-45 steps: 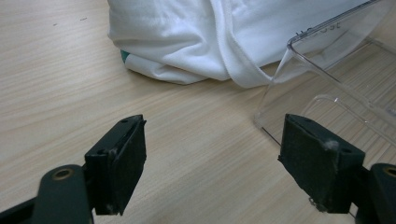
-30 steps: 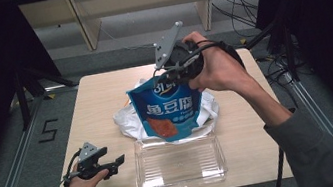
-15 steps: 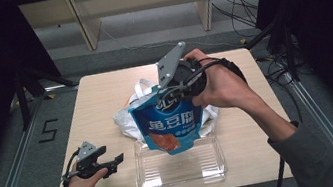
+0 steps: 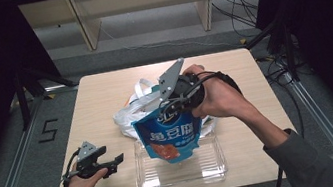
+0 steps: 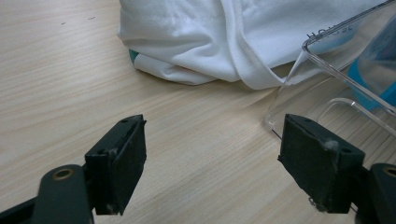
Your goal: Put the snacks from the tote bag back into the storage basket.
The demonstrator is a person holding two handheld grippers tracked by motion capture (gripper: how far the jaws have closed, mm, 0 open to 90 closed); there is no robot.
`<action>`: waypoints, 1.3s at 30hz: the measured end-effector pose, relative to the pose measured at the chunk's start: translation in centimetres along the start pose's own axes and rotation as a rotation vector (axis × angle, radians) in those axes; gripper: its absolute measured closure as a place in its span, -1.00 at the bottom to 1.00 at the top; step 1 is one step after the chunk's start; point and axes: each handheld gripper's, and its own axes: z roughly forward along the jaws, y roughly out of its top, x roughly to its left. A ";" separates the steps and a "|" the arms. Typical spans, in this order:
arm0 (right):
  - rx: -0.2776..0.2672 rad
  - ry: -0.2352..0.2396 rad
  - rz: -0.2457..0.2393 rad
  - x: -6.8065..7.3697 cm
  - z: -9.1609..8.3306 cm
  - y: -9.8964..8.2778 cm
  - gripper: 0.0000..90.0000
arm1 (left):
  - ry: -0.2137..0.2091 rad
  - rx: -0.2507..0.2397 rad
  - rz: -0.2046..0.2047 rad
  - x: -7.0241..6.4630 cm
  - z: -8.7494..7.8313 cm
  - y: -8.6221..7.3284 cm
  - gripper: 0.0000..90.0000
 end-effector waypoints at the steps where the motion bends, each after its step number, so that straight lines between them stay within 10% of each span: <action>1: 0.001 -0.001 0.004 0.0 0.1 -0.1 1.00 | -0.003 0.003 0.001 0.0 0.0 0.0 -0.50; 28: -0.019 0.084 0.043 -0.8 2.2 -2.1 0.99 | -0.007 0.010 -0.006 -0.2 0.1 -0.1 -0.51; 39: -0.091 -0.012 0.195 0.0 0.3 -3.8 0.10 | -0.005 0.013 -0.010 -0.1 0.1 -0.2 -0.51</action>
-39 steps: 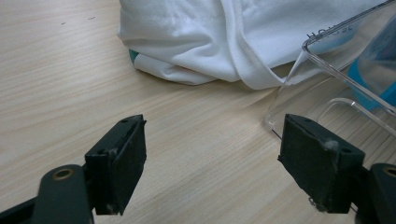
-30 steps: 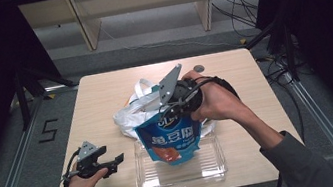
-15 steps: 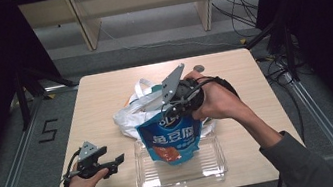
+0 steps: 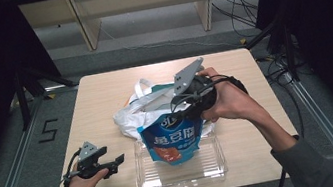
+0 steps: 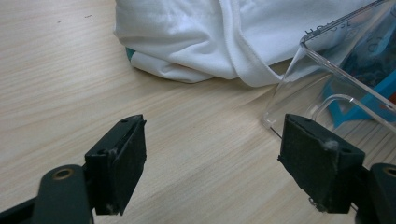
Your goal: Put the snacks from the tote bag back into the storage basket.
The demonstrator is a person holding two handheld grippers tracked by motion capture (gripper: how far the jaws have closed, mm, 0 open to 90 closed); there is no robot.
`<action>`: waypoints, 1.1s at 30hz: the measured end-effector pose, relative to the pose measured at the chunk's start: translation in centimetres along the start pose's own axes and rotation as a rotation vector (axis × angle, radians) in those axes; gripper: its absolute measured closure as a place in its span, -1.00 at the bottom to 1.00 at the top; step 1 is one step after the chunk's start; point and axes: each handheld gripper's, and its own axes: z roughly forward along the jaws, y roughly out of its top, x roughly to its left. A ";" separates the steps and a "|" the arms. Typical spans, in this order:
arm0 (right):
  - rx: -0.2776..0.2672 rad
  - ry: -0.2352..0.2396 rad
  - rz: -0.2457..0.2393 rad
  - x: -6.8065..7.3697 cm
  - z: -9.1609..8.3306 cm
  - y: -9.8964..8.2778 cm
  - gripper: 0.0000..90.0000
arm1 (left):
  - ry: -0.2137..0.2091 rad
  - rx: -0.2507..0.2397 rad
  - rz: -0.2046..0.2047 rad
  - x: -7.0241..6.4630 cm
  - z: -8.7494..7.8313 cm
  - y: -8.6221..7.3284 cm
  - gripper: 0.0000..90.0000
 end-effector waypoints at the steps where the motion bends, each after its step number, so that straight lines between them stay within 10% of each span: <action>1: -0.004 -0.019 0.018 0.0 -0.2 -0.4 0.04 | 0.001 -0.001 0.012 0.0 0.0 0.1 -0.51; 17: -0.046 -0.126 0.177 0.3 -1.3 -9.3 -0.14 | 0.000 -0.001 0.002 -0.1 0.1 0.0 -0.51; 33: -0.063 -0.165 0.285 -0.8 -0.1 -13.9 -0.20 | -0.004 -0.003 0.020 -0.2 0.1 0.1 -0.51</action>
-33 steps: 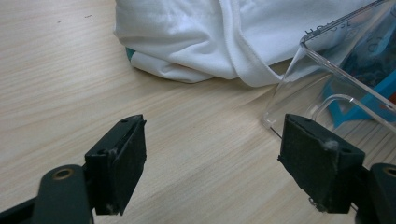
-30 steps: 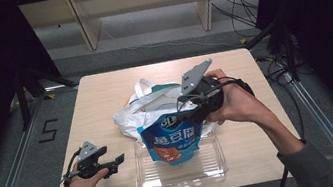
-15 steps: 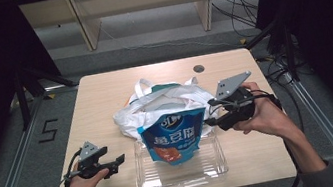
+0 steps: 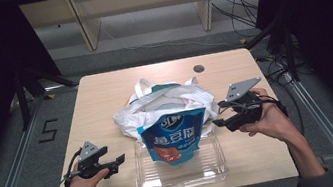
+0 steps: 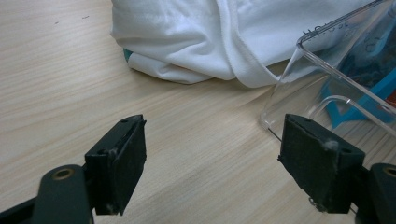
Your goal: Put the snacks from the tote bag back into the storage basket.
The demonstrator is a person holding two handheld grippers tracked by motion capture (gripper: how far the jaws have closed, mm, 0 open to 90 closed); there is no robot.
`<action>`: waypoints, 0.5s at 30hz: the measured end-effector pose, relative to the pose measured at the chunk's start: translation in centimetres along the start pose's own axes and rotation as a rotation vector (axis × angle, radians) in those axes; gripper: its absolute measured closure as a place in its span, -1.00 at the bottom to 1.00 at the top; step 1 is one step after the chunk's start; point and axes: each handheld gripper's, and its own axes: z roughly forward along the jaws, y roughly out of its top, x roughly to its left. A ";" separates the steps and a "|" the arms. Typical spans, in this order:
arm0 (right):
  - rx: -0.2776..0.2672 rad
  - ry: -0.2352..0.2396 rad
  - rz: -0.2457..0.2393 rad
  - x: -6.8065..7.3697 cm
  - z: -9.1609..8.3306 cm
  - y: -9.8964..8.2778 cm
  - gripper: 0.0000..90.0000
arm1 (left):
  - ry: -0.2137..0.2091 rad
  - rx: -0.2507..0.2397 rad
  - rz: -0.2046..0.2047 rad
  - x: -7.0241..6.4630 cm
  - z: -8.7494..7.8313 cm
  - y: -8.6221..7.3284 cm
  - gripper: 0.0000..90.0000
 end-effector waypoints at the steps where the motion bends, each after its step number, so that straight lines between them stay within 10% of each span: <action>1: 0.011 -0.002 0.017 -0.2 0.0 -0.2 -0.20 | 0.000 0.001 -0.001 0.0 0.0 0.0 -0.51; 15: -0.012 -0.034 0.125 -1.8 0.5 -2.7 -0.23 | 0.003 -0.004 -0.018 0.0 0.0 0.0 -0.51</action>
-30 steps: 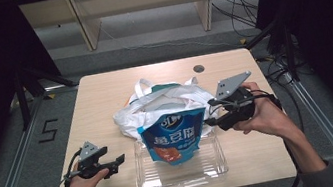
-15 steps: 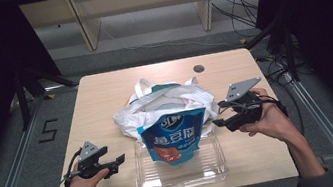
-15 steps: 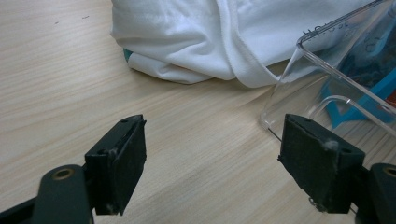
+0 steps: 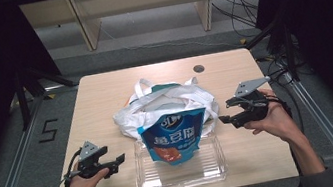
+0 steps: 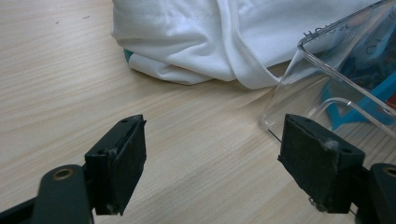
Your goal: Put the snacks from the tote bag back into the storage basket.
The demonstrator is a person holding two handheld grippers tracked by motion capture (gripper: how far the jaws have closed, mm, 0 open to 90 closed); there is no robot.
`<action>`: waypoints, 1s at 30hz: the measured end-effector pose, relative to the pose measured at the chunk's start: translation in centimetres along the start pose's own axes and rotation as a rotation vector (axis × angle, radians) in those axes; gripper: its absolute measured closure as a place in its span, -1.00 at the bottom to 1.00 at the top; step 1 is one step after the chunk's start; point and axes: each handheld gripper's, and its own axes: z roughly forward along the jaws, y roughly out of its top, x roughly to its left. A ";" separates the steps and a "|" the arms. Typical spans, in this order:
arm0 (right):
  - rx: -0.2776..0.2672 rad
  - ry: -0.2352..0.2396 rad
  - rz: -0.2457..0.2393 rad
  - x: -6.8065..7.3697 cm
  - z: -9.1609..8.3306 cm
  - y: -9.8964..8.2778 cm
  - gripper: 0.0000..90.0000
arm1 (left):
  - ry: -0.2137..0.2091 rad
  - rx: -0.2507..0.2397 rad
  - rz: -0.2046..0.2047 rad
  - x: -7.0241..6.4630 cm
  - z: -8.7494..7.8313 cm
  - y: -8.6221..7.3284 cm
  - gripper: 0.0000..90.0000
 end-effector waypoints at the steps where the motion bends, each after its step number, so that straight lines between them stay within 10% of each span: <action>1: 0.002 0.002 -0.001 -0.2 0.0 -0.2 -0.24 | -0.002 -0.001 -0.001 0.0 0.0 0.0 -0.51; 30: -0.006 -0.061 0.113 -1.3 0.5 -3.4 -0.40 | 0.006 -0.008 0.021 0.0 -0.3 0.0 -0.51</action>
